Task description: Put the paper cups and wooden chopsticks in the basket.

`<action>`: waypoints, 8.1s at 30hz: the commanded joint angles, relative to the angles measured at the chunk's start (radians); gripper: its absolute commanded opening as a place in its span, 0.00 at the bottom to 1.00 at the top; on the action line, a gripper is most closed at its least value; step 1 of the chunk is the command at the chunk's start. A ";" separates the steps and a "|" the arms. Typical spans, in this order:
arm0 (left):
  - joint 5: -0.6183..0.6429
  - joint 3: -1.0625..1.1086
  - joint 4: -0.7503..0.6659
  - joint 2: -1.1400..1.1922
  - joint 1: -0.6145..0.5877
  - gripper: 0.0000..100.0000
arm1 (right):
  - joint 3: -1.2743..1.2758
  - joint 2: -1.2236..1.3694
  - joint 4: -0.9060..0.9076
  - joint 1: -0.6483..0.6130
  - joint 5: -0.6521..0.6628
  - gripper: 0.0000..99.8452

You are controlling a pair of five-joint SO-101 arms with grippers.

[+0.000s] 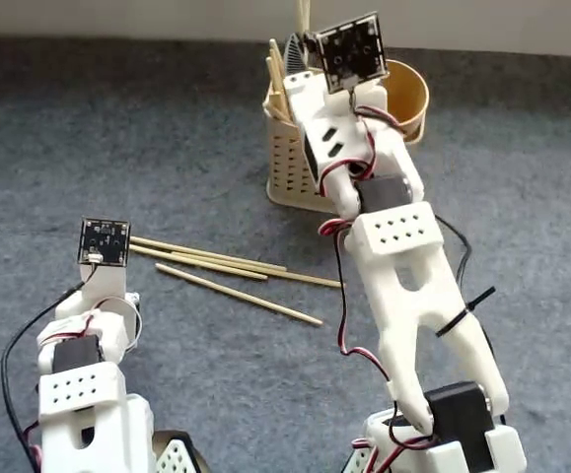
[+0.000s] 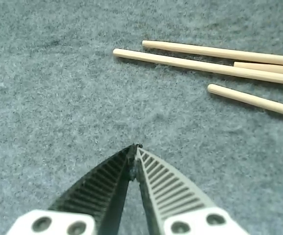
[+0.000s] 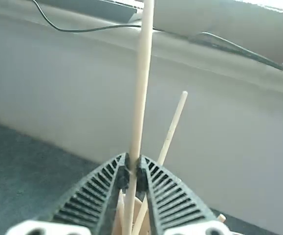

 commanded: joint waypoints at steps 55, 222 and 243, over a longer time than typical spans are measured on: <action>-0.006 -0.004 -0.020 -0.016 -0.004 0.01 | -0.189 -0.077 0.361 0.056 -0.158 0.00; -0.005 -0.002 -0.068 -0.016 -0.113 0.01 | 0.361 -0.143 -0.542 0.018 -0.048 0.00; -0.005 -0.002 -0.068 -0.016 -0.113 0.01 | 0.576 -0.101 -0.562 0.059 -0.160 0.00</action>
